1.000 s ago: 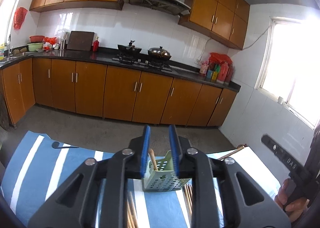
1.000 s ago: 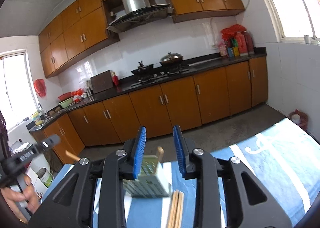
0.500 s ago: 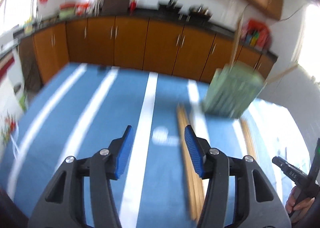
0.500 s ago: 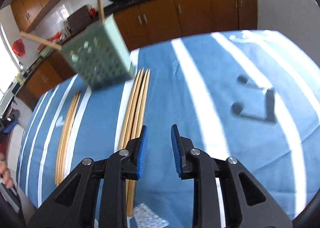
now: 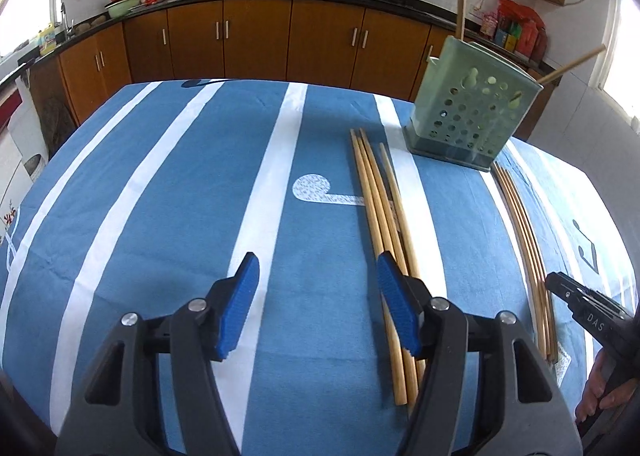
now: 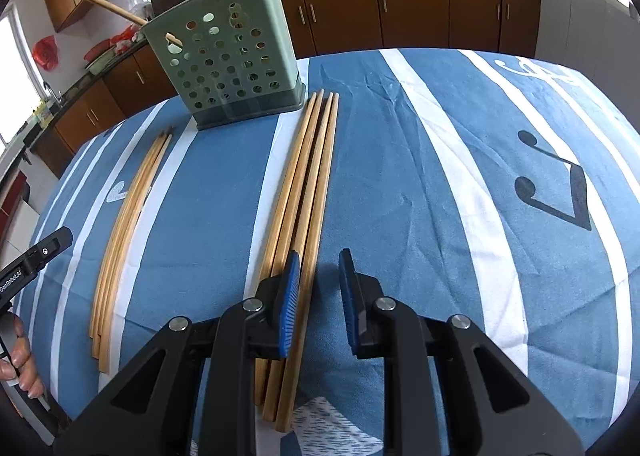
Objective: Organize utensils
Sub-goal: 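Grasp another chopstick with the right gripper while the left gripper grasps one too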
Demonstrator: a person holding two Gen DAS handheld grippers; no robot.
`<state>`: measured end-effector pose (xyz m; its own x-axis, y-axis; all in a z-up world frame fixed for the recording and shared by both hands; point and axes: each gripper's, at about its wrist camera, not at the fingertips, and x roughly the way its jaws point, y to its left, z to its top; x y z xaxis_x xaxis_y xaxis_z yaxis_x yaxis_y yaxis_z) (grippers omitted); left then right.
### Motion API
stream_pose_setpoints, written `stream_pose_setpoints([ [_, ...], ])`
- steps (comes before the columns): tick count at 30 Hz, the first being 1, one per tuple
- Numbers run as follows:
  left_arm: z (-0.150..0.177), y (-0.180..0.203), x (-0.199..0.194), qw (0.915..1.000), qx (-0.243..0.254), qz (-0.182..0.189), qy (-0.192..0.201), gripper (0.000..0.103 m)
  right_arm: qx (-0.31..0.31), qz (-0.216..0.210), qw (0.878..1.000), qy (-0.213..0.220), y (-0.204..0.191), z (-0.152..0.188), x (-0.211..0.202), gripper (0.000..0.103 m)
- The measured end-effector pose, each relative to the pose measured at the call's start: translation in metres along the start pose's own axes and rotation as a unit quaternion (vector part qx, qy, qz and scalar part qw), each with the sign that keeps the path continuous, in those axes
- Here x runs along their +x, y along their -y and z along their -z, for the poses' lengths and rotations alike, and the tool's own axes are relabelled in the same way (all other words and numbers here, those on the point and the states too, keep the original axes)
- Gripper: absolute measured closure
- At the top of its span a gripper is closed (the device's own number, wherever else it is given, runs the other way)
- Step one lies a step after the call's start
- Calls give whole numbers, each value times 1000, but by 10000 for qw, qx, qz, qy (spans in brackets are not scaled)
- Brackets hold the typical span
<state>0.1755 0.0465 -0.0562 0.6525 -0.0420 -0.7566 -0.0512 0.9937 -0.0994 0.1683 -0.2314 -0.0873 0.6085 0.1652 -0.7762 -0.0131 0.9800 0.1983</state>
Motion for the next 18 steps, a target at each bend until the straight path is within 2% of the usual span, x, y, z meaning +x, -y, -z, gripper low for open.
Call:
stream_pose_setpoints([
  [2,1,3,2,10000,33,38,-23,43,-67,153,9999,-1,-1,-1,2,82],
  [4,2,6,5,9999,60,78,-68,43,-29,275,9996,-30,3,-1,5,90],
  [8,5,11,8,9998,120,126,-116,43,5,439,9990,-13,9,-1,5,90],
  [10,5,14,9,9997,150,135,-142,43,-4,501,9987,4,11,0,4,95],
  [15,8,20,11,9993,256,180,-184,47,377,699,9968,86,28,-2,2,95],
  [18,9,21,13,9991,263,222,-229,51,390,710,9967,88,31,-3,2,95],
])
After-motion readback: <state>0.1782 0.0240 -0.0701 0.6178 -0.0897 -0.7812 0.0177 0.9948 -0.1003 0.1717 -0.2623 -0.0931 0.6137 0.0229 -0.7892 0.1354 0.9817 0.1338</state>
